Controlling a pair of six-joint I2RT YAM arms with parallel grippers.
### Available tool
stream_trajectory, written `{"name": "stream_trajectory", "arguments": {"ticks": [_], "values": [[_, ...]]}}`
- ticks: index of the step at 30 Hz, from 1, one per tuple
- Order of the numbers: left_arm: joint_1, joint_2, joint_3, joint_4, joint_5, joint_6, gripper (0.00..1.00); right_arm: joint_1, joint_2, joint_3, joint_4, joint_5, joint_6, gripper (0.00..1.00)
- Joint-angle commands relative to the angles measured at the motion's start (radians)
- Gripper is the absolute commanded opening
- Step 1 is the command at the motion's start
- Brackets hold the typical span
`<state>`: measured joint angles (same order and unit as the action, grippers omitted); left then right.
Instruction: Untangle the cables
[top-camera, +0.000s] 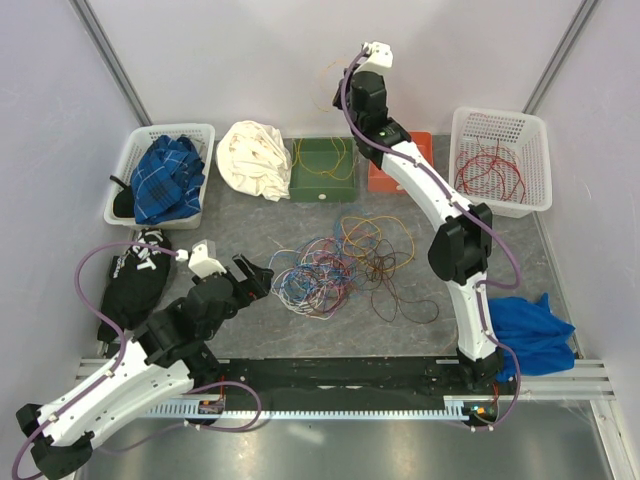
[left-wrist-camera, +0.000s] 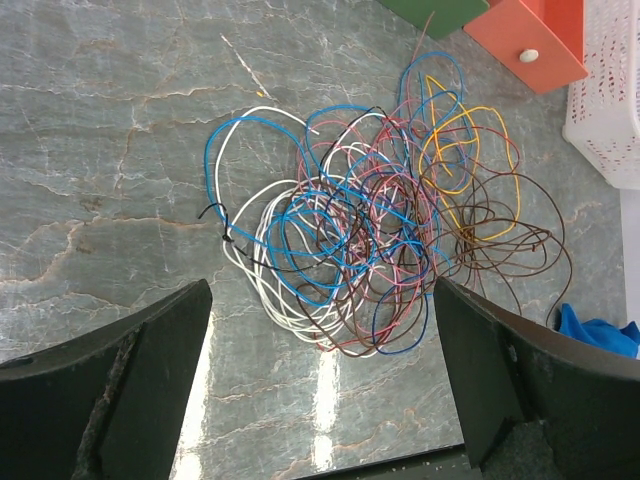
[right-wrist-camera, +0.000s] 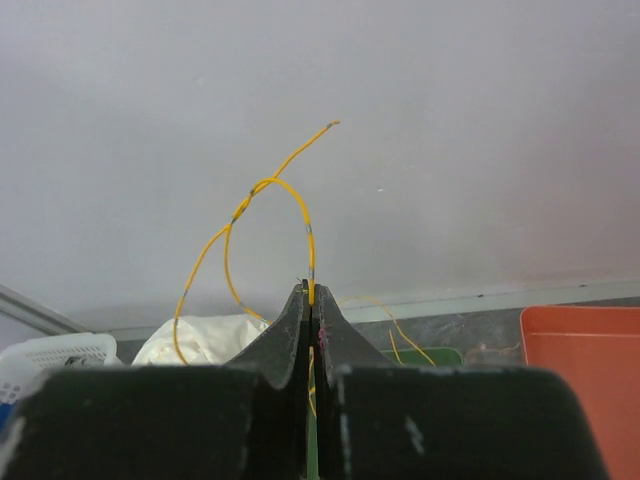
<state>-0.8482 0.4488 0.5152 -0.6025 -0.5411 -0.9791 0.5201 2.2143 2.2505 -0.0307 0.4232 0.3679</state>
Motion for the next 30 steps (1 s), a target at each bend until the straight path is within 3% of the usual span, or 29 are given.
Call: {"name": "stream_trajectory", "arguments": {"ticks": [1,13,30], "values": [[0.003,0.011,0.037,0.043,-0.017,-0.013,1.0,-0.017,-0.065,0.014,0.081,-0.02,0.031,0.0],[0.003,0.037,0.006,0.069,-0.026,-0.026,1.0,-0.042,0.067,0.012,0.098,-0.008,0.064,0.0],[0.003,0.067,-0.006,0.104,0.0,-0.024,1.0,-0.029,0.061,-0.302,0.152,-0.043,0.143,0.0]]}}
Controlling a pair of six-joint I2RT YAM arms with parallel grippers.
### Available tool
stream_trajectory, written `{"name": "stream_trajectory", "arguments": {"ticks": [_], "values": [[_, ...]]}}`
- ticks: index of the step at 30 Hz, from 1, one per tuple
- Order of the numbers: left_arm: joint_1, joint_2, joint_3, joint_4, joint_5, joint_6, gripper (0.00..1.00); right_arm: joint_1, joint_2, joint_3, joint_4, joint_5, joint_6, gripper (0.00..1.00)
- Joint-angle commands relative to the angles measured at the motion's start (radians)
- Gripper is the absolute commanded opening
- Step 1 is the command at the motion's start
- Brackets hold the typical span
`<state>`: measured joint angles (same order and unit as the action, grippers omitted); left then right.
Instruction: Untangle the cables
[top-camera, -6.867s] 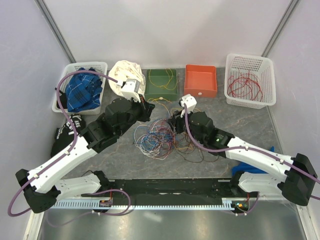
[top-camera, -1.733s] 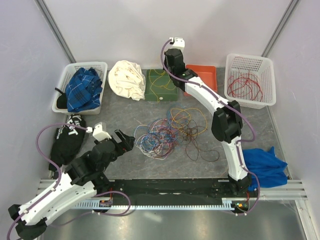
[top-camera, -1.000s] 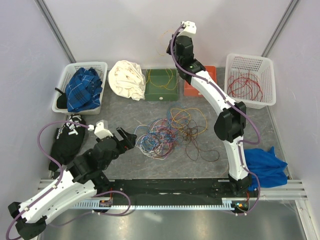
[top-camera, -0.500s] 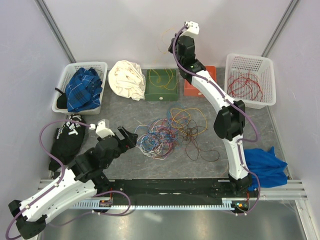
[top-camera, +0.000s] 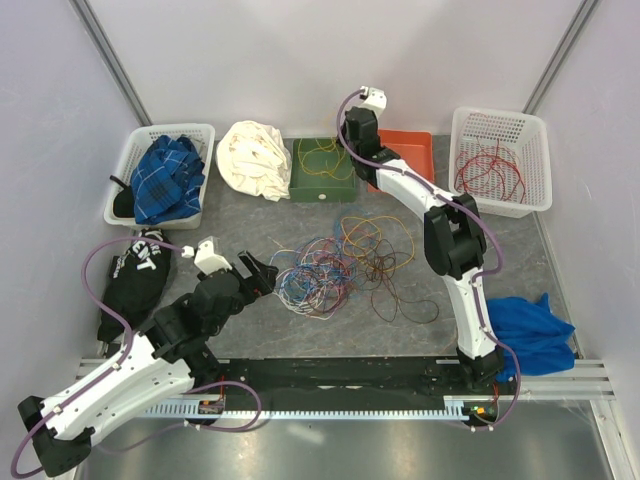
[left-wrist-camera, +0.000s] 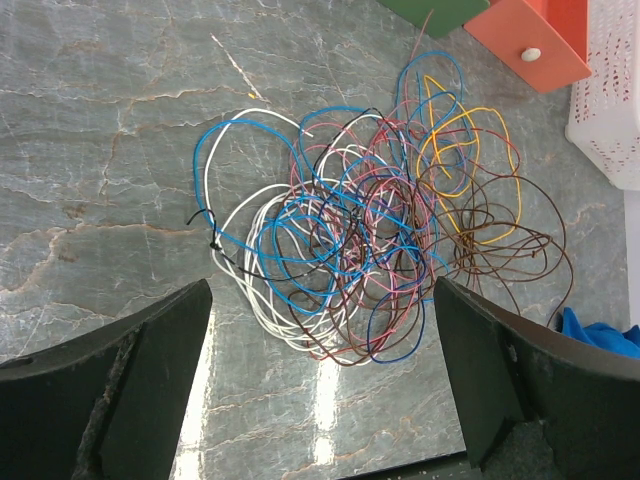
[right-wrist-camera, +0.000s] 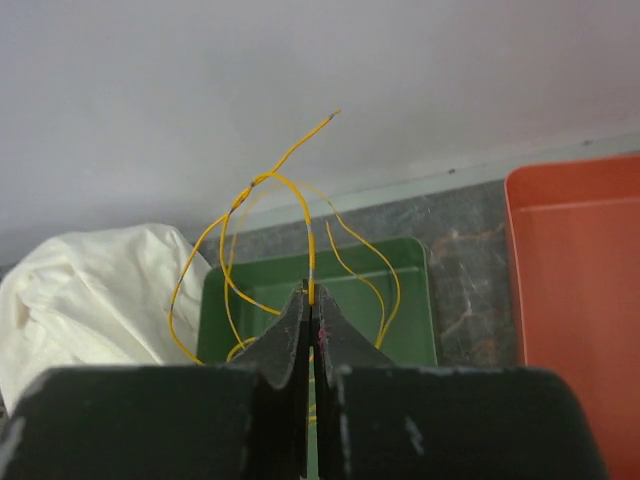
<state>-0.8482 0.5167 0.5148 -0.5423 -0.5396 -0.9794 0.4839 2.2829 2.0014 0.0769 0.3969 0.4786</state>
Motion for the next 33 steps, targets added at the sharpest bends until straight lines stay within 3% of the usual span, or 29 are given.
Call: {"name": "stream_trajectory", "arguments": {"ticks": [1,7,8,9,12,15,21,27,33], "values": [[0.003,0.0,-0.007,0.047,-0.003,-0.024,1.0,0.012,-0.022,-0.091,0.044,-0.015,0.026,0.0],[0.003,0.003,0.002,0.054,0.013,-0.018,1.0,0.082,-0.071,-0.184,-0.012,0.014,-0.035,0.0],[0.003,0.002,0.004,0.054,0.012,-0.013,1.0,0.087,-0.066,-0.171,-0.038,-0.009,-0.038,0.06],[0.001,0.003,0.005,0.053,0.016,-0.012,1.0,0.088,-0.06,-0.162,-0.06,-0.022,-0.041,0.26],[0.003,-0.001,0.004,0.054,0.03,-0.01,1.0,0.105,-0.085,-0.15,-0.12,0.014,-0.073,0.58],[0.001,-0.006,-0.001,0.053,0.032,-0.018,1.0,0.131,-0.149,-0.187,-0.126,0.091,-0.113,0.72],[0.001,0.028,0.007,0.056,0.027,-0.033,1.0,0.191,-0.351,-0.338,-0.112,0.198,-0.127,0.91],[0.001,0.103,0.021,0.065,0.061,-0.05,1.0,0.251,-0.607,-0.579,-0.098,0.194,-0.083,0.92],[0.0,0.173,0.004,0.133,0.101,-0.059,1.0,0.295,-0.856,-0.957,-0.054,0.025,-0.014,0.87]]}}
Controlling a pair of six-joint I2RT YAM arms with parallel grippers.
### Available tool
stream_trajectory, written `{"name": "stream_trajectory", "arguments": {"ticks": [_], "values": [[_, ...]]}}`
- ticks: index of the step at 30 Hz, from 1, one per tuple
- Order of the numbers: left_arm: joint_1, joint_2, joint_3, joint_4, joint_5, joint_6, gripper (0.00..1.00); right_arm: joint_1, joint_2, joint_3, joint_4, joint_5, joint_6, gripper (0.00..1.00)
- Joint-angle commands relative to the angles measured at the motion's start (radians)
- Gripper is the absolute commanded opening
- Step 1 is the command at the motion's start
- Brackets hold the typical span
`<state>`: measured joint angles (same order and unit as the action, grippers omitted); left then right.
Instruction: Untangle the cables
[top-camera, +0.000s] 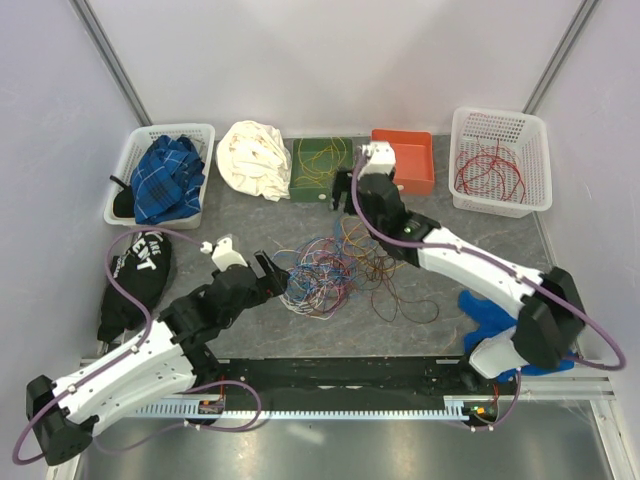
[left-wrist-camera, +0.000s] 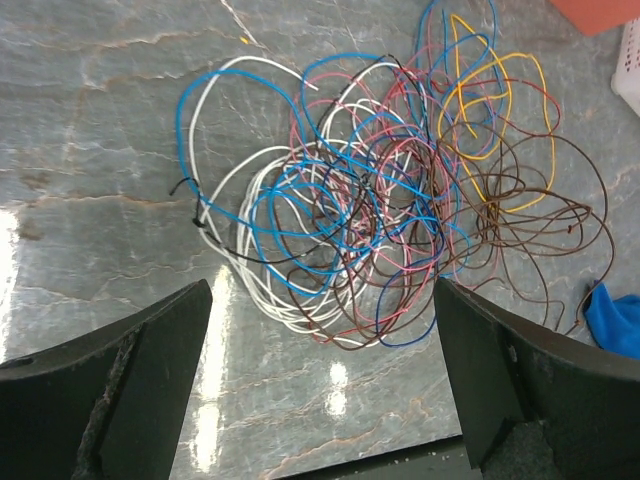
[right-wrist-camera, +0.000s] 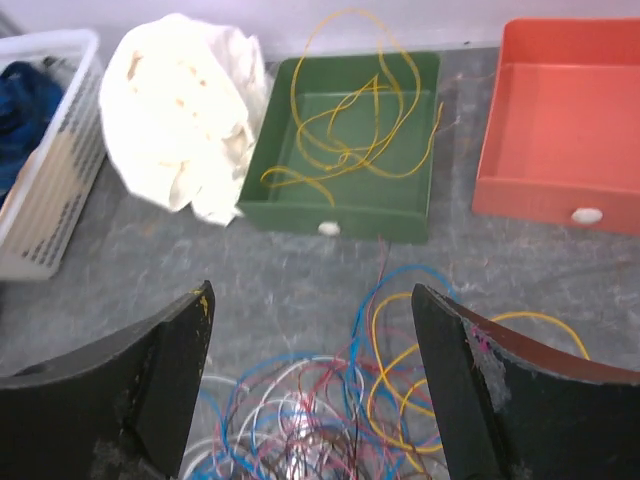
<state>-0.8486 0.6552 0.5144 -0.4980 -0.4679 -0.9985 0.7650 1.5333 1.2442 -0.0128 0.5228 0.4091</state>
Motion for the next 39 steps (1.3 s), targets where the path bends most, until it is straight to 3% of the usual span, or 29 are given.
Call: {"name": "stream_trajectory", "arguments": {"ticks": [1,6,11,19,27,30,33,34,36,37,39], "values": [[0.0,0.049,-0.002,0.11,0.038,-0.013,1.0,0.029,-0.133,-0.241,0.039,-0.115,0.08,0.86],[0.0,0.242,0.027,0.237,0.081,0.031,1.0,0.071,-0.301,-0.461,0.053,-0.13,0.14,0.84],[0.0,0.381,0.108,0.367,0.028,0.04,1.0,0.097,-0.473,-0.563,0.057,-0.13,0.16,0.82],[0.0,0.788,0.303,0.354,0.005,0.041,1.0,0.102,-0.636,-0.598,-0.047,-0.112,0.125,0.82],[-0.004,1.011,0.426,0.314,0.041,0.054,0.99,0.102,-0.693,-0.62,-0.084,-0.093,0.108,0.82],[-0.006,1.061,0.447,0.299,0.048,0.086,0.92,0.102,-0.697,-0.621,-0.087,-0.086,0.1,0.82],[-0.006,1.089,0.454,0.279,0.064,0.097,0.78,0.102,-0.702,-0.618,-0.096,-0.058,0.07,0.82],[-0.006,1.09,0.452,0.279,0.071,0.103,0.65,0.102,-0.705,-0.617,-0.102,-0.049,0.063,0.83],[-0.006,1.077,0.437,0.279,0.077,0.106,0.53,0.1,-0.716,-0.614,-0.107,-0.035,0.048,0.83],[-0.006,1.069,0.431,0.28,0.075,0.112,0.4,0.102,-0.72,-0.614,-0.107,-0.032,0.046,0.83],[-0.006,1.049,0.411,0.282,0.072,0.121,0.25,0.102,-0.726,-0.611,-0.113,-0.032,0.046,0.83]]}}
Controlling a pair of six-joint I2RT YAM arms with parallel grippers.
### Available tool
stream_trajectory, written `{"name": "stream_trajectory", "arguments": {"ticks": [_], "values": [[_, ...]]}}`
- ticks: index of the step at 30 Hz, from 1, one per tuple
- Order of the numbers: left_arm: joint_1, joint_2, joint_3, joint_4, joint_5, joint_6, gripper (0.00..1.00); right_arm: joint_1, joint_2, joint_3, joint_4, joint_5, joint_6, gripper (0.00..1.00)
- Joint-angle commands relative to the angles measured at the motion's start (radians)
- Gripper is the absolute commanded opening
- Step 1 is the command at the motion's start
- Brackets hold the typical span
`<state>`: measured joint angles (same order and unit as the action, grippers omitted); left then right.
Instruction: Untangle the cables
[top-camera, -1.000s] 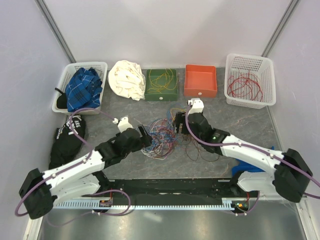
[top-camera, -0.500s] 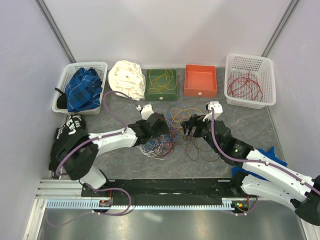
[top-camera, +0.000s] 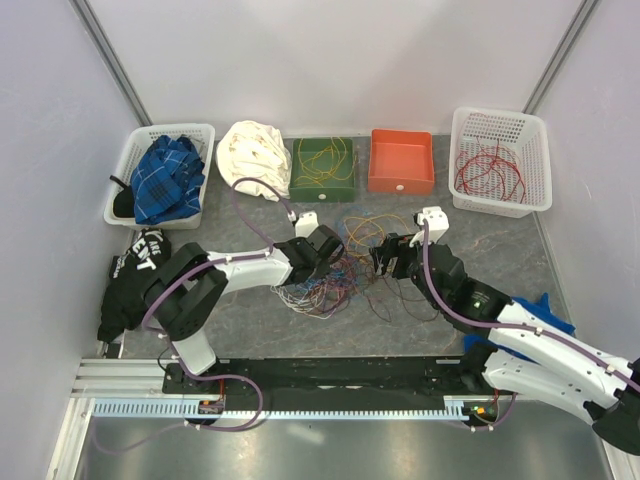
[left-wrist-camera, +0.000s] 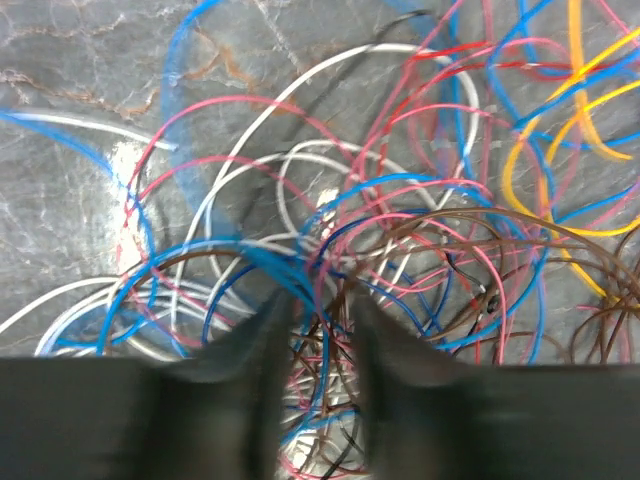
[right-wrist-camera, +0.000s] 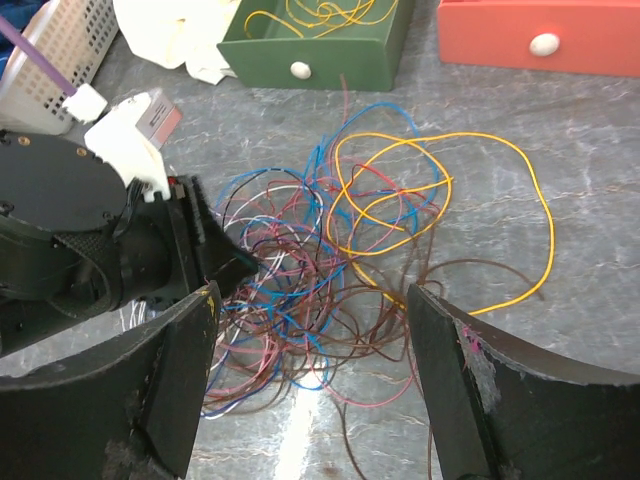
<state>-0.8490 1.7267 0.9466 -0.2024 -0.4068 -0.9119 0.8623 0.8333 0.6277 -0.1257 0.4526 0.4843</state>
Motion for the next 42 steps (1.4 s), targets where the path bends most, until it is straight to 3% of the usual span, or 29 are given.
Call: {"name": "stream_trajectory", "arguments": {"ticks": [1,3,14,19,27,34,42], "values": [[-0.005,-0.047,-0.029,-0.014,0.011,0.044,0.12,0.004,-0.029,0.007,0.0,0.04,-0.027,0.83],[-0.005,-0.082,-0.046,-0.015,0.031,0.071,0.02,0.004,-0.033,0.012,-0.009,0.037,-0.023,0.83],[0.005,-0.629,-0.179,-0.052,0.081,0.289,0.02,0.004,-0.082,0.023,0.001,-0.028,-0.038,0.83],[0.007,-0.901,-0.272,0.113,0.181,0.432,0.02,0.004,-0.08,0.013,0.093,-0.129,-0.036,0.83],[0.007,-0.969,-0.243,0.041,0.183,0.489,0.02,0.004,0.025,0.017,0.222,-0.175,-0.032,0.83],[0.007,-0.997,-0.267,0.043,0.192,0.476,0.02,0.001,0.323,0.078,0.262,-0.226,-0.01,0.77],[0.007,-1.035,-0.278,0.029,0.206,0.495,0.02,0.001,0.185,-0.011,0.443,-0.264,0.046,0.76]]}}
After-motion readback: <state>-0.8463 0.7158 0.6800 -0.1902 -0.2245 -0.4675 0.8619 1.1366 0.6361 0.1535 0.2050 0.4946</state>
